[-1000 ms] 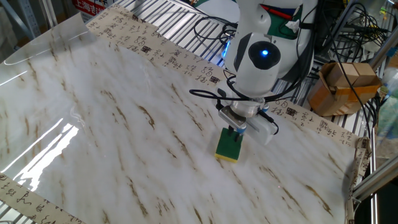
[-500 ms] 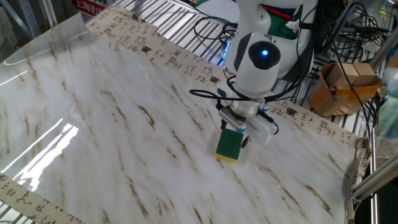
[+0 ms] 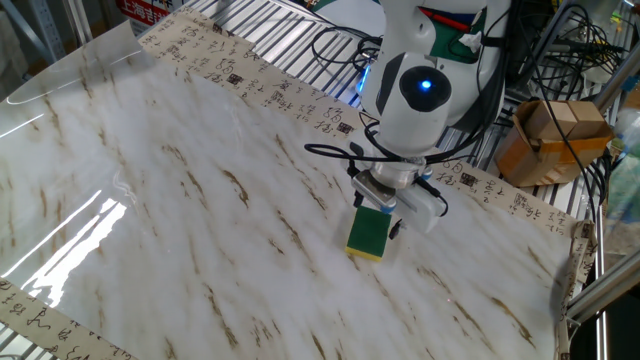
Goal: Clean the tabletop with a sponge
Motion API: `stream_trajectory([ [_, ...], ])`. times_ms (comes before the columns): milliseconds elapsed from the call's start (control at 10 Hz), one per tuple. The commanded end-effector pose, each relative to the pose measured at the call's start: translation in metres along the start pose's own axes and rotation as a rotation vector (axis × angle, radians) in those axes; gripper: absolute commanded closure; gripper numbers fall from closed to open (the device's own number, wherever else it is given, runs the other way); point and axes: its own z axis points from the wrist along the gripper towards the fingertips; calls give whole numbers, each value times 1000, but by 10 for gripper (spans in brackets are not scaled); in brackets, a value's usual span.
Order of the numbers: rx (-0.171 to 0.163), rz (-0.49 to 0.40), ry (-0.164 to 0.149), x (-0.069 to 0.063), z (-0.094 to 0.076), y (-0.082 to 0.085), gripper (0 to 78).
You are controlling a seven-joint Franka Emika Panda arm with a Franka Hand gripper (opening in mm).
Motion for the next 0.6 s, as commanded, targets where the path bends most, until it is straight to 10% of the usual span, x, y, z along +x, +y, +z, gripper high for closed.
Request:
stream_trajectory([
  [100,4,-72,-15,-12,39,25,2],
  [600,13,-97,-27,-20,42,11,2],
])
